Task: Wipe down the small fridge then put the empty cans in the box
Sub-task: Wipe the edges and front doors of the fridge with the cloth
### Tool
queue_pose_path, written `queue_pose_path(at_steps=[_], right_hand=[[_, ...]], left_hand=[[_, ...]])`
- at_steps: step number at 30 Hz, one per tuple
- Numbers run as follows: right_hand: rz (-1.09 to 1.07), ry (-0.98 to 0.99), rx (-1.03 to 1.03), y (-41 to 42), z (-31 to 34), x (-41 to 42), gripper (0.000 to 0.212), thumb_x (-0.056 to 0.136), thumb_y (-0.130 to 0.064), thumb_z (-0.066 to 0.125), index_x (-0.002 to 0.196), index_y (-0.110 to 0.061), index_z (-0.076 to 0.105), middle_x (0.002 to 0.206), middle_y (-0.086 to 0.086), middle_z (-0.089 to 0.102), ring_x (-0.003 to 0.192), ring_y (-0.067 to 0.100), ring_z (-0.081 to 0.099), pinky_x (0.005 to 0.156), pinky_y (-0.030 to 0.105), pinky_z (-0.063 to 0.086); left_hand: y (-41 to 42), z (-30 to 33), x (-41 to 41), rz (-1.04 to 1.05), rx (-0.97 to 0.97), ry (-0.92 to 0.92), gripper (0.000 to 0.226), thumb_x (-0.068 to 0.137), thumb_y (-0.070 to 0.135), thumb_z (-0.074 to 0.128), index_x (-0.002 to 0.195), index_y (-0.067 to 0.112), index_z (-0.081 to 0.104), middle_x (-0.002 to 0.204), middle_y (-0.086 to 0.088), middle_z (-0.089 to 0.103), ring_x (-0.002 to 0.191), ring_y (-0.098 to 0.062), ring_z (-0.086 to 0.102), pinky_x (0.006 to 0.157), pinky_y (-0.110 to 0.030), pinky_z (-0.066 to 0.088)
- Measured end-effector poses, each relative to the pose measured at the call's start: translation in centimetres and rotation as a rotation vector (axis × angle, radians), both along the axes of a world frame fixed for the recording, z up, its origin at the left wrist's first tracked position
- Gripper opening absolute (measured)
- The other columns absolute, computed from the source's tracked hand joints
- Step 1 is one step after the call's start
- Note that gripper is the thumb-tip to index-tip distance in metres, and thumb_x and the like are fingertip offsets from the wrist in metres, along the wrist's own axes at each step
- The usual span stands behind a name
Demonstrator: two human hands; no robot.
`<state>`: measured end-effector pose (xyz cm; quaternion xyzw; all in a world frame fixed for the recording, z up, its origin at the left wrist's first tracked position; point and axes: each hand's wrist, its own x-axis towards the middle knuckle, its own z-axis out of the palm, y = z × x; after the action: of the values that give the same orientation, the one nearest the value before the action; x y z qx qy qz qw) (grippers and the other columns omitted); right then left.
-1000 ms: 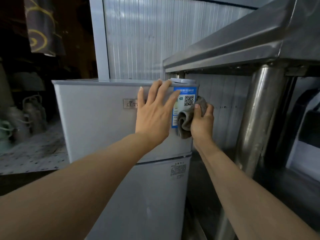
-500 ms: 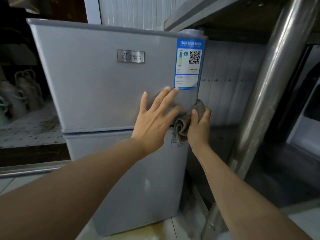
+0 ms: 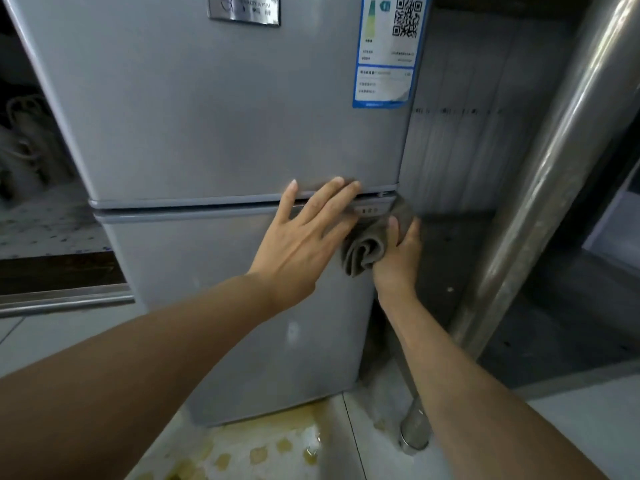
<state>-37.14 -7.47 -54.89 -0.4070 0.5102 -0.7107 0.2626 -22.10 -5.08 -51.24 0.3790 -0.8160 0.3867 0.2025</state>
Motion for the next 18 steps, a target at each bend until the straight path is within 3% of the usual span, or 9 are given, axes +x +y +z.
queue_pose_path(at_steps=[4,8,12,15,18], right_hand=[[0.011,-0.023,0.028,0.0,-2.6,-0.1,0.039,0.099,-0.028,0.039,0.135,-0.013,0.041,0.127,0.009,0.057,0.116,0.02,0.056,0.103,0.045,0.044],[0.028,0.007,0.106,0.3,-5.4,-0.1,0.05,0.098,-0.034,0.04,0.141,-0.009,0.034,0.138,0.014,0.049,0.125,0.024,0.049,0.109,0.043,0.038],[0.001,0.058,0.179,0.9,-10.0,-0.3,0.048,0.101,-0.021,0.037,0.145,-0.003,0.027,0.145,0.014,0.04,0.134,0.022,0.038,0.11,0.024,0.028],[0.016,0.075,0.252,0.9,-13.5,-0.5,0.048,0.102,-0.02,0.035,0.145,-0.002,0.027,0.147,0.016,0.036,0.136,0.023,0.036,0.112,0.022,0.025],[0.01,0.08,0.338,1.5,-17.0,-0.4,0.046,0.102,-0.016,0.034,0.145,-0.001,0.026,0.148,0.017,0.034,0.135,0.023,0.036,0.101,0.011,0.024]], left_hand=[[0.1,-1.4,0.2,0.002,-0.015,-0.038,0.067,0.069,0.003,0.036,0.135,0.011,0.046,0.155,-0.008,0.026,0.143,-0.025,0.014,0.111,-0.058,0.013],[0.1,-3.6,0.0,0.013,-0.004,-0.091,0.071,0.067,0.004,0.043,0.137,0.013,0.044,0.156,-0.009,0.023,0.144,-0.026,0.018,0.11,-0.055,0.01],[0.2,-7.0,0.9,-0.021,0.027,-0.208,0.066,0.071,0.007,0.041,0.136,0.014,0.046,0.156,-0.009,0.024,0.143,-0.026,0.023,0.11,-0.052,0.011],[0.0,-9.5,1.3,-0.049,0.047,-0.262,0.057,0.08,0.008,0.034,0.136,0.013,0.046,0.155,-0.008,0.026,0.143,-0.026,0.026,0.11,-0.052,0.013],[0.0,-11.7,1.3,-0.073,0.065,-0.273,0.056,0.085,0.008,0.022,0.132,0.013,0.052,0.153,-0.007,0.032,0.141,-0.026,0.031,0.109,-0.051,0.015]])
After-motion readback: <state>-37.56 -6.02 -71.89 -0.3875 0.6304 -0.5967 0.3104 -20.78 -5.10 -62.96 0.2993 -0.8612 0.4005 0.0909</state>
